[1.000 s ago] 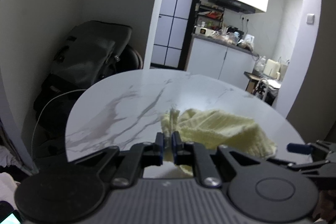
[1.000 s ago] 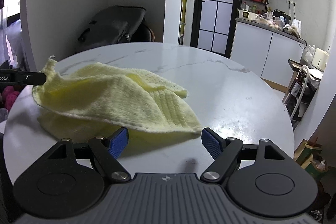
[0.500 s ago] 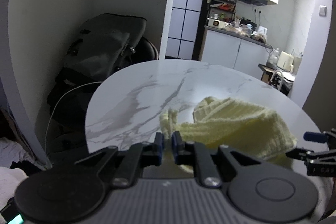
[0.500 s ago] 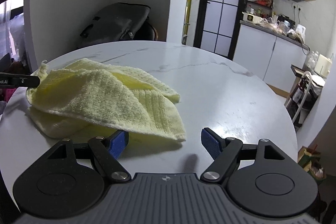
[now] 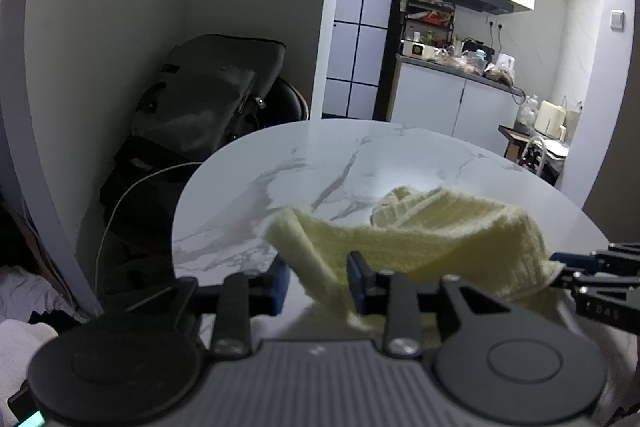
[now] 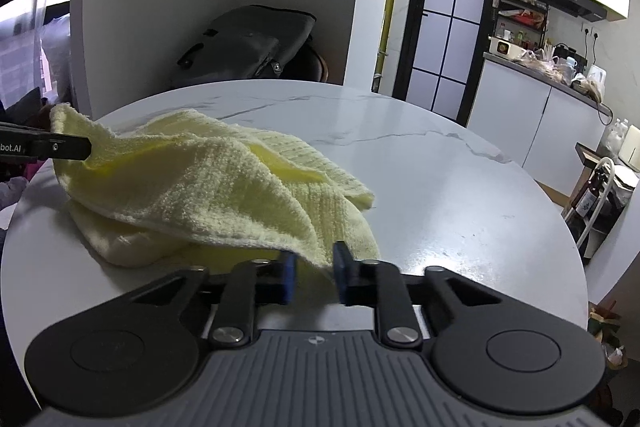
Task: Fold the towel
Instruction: 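Close the right gripper on another towel edge while the left gripper holds its edge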
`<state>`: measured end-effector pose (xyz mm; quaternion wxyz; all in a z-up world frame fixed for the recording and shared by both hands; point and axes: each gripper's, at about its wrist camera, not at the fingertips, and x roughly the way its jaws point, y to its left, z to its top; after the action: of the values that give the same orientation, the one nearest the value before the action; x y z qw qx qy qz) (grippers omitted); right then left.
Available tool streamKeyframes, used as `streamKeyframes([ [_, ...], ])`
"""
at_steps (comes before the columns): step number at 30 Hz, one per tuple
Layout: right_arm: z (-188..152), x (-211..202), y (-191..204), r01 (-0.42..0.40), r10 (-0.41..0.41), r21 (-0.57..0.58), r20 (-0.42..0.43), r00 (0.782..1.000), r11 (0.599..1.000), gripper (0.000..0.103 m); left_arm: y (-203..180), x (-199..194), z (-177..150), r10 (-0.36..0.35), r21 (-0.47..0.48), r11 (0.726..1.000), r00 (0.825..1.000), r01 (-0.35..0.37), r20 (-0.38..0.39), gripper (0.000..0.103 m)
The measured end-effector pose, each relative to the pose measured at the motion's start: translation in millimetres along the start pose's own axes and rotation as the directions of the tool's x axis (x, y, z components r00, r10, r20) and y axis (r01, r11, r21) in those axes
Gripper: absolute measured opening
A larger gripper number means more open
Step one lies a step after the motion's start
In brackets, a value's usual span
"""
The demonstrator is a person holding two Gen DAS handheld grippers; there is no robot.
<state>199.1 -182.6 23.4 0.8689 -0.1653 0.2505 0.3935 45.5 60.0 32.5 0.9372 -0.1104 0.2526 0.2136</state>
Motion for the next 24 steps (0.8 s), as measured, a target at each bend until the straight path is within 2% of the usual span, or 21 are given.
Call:
streamKeyframes([
  [3, -1.0, -3.3, -0.8, -0.003, 0.003, 0.003, 0.01, 1.0, 1.0, 0.01, -0.9, -2.9, -0.5, 0.004, -0.002, 1.0, 1.0, -0.004, 0.009, 0.047],
  [7, -1.2, -6.7, -0.5, -0.007, 0.007, 0.004, 0.02, 1.0, 1.0, 0.006, -3.4, -6.3, -1.5, 0.005, 0.006, 1.0, 1.0, -0.005, 0.015, 0.049],
  [19, -1.9, -9.6, 0.1, -0.017, 0.016, 0.011, 0.027, 0.999, 1.0, 0.005, -3.0, -17.5, -1.0, 0.024, 0.0, 1.0, 0.997, -0.024, 0.067, 0.049],
  [21, -1.4, -8.8, -0.5, -0.017, 0.016, 0.014, 0.025, 1.0, 1.0, 0.005, -1.7, -17.0, -0.8, 0.025, -0.004, 1.0, 0.997, -0.025, 0.07, 0.047],
  [23, -0.5, -9.0, -1.1, -0.017, 0.017, 0.016, 0.027, 0.999, 1.0, 0.005, 0.4, -14.4, -0.8, 0.017, -0.013, 1.0, 0.998, -0.016, 0.059, 0.036],
  [24, -0.1, -8.7, -1.1, -0.017, 0.017, 0.015, 0.028, 0.999, 1.0, 0.006, 0.1, -12.6, -0.7, 0.013, -0.007, 1.0, 0.999, -0.013, 0.049, 0.024],
])
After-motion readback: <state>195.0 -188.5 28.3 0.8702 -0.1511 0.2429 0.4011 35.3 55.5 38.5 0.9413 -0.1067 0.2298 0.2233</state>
